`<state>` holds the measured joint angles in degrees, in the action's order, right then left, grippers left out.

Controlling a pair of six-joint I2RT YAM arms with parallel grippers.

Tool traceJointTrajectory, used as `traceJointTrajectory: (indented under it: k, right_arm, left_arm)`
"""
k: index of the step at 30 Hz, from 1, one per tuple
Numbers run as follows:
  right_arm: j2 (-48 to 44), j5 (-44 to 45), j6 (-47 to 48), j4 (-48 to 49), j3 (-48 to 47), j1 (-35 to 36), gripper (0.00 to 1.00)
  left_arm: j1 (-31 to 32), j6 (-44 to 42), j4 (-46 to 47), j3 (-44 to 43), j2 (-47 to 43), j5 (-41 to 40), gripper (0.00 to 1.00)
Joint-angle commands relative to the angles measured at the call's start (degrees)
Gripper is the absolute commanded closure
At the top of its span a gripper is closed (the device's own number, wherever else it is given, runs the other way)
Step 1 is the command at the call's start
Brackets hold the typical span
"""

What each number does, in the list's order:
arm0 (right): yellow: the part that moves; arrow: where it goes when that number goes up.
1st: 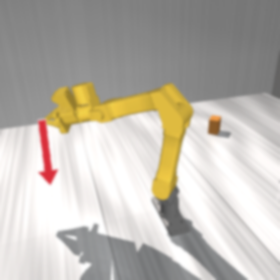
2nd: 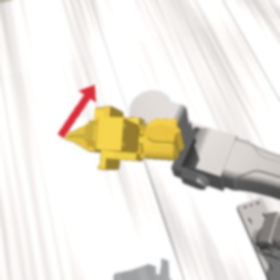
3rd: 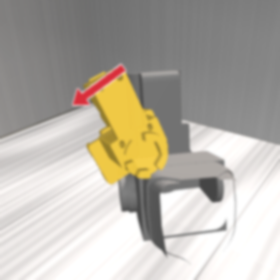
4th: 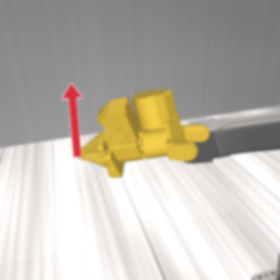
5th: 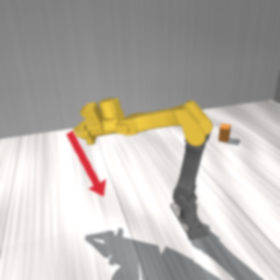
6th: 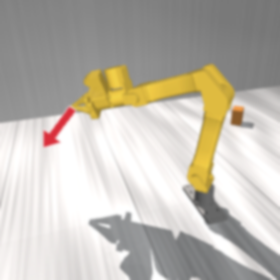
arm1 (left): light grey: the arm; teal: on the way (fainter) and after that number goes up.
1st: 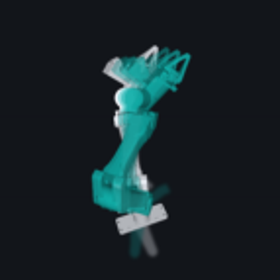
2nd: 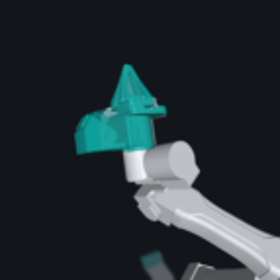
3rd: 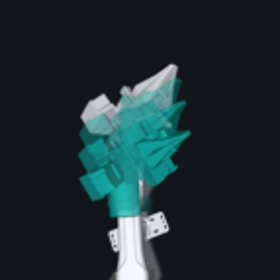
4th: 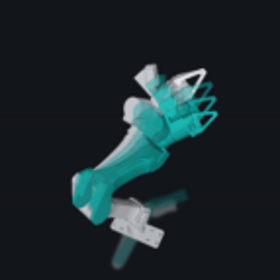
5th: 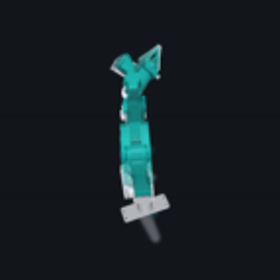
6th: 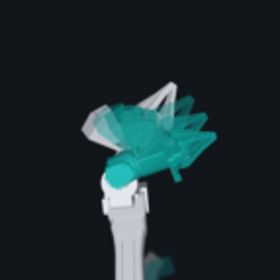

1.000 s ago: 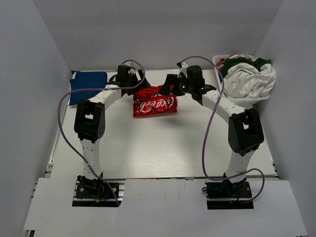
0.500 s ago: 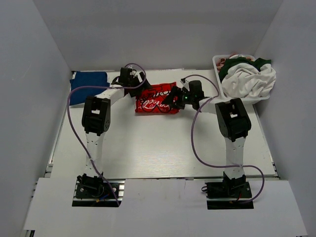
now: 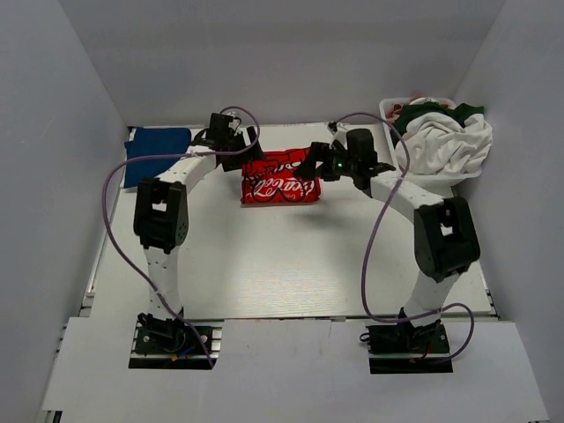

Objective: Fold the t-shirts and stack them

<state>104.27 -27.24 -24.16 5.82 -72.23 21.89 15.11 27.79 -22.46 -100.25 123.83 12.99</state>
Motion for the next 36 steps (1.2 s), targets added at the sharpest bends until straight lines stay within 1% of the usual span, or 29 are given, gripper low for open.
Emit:
traceJointTrajectory:
  k: [1,3,4,6,7,12,13,16,20,21,23,25,26,29,30,31,32,33,36]
  right_arm:
    - [-5.99,4.12,3.86,-3.1,2.34,0.52,0.1]
    - [-8.46,6.05,3.86,-3.89,4.46,0.78,0.1]
    - [-10.56,9.89,4.03,-5.46,5.25,0.96,0.1]
    - [-12.06,12.2,3.95,-5.74,7.62,1.22,0.1]
    - [-13.29,15.35,4.04,-8.43,8.06,1.49,0.1]
    - [-18.65,20.03,3.69,-10.75,11.75,1.75,0.1]
    - [-19.27,20.12,3.68,-11.01,12.11,1.75,0.1]
    - [-20.33,20.04,3.51,-11.19,13.43,1.67,0.1]
    - [-21.82,22.05,3.16,-11.8,15.79,1.58,0.1]
    - [-22.26,22.49,3.16,-11.71,16.58,1.66,0.1]
    - [-22.71,24.51,3.07,-12.32,17.29,1.58,0.1]
    - [-23.76,26.01,3.33,-12.85,17.91,1.58,0.1]
    - [-24.2,26.45,3.59,-12.77,18.08,1.58,0.1]
    - [-26.3,26.98,4.38,-12.07,19.58,1.4,0.1]
    - [-26.83,26.98,4.74,-11.98,19.93,1.31,0.1]
    - [-27.62,28.81,4.65,-11.89,20.54,1.4,0.1]
    - [-27.89,29.52,4.91,-11.8,20.72,1.4,0.1]
    - [-28.59,30.57,4.91,-11.54,21.16,1.4,0.1]
    - [-29.74,32.08,5.09,-11.1,22.13,1.31,0.1]
  left_arm:
    - [0.35,-2.04,-1.54,6.79,-10.26,-5.59,0.0]
    - [0.35,-3.09,-1.54,7.43,-10.28,-6.48,0.0]
    - [0.35,-3.62,-4.84,5.26,-8.01,-7.8,0.0]
    - [0.35,-5.02,-8.02,2.79,-5.72,-7.81,0.0]
    - [0.35,-6.25,-9.95,1.82,-4.92,-7.81,0.0]
    - [0.88,-7.66,-8.49,3.65,-2.38,-8.6,0.0]
    - [0.88,-8.27,-8.48,3.66,-1.5,-8.6,0.01]
    - [1.4,-8.98,-8.48,-0.03,1.49,-8.07,0.06]
    - [2.55,-10.13,-12.59,-6.18,8.86,-8.69,0.09]
    - [3.25,-10.13,-13.22,-7.93,9.75,-9.56,0.12]
    - [4.04,-10.13,-13.75,-8.82,11.16,-12.19,0.15]
    - [4.66,-10.13,-14.27,-10.49,13.36,-12.9,0.18]
    - [4.66,-10.13,-15.32,-12.15,14.15,-12.91,0.22]
    - [4.66,-10.13,-17.78,-14.97,16.35,-13.52,0.47]
    - [4.66,-10.13,-17.8,-14.98,16.96,-14.13,0.67]
    - [5.18,-10.13,-17.8,-14.98,16.97,-15.01,0.81]
    - [5.19,-10.13,-17.8,-14.37,16.1,-17.8,0.97]
    - [5.71,-10.13,-17.8,-14.36,15.57,-19.48,1.0]
    - [5.72,-14.33,-17.8,-14.36,12.77,-24.84,1.0]
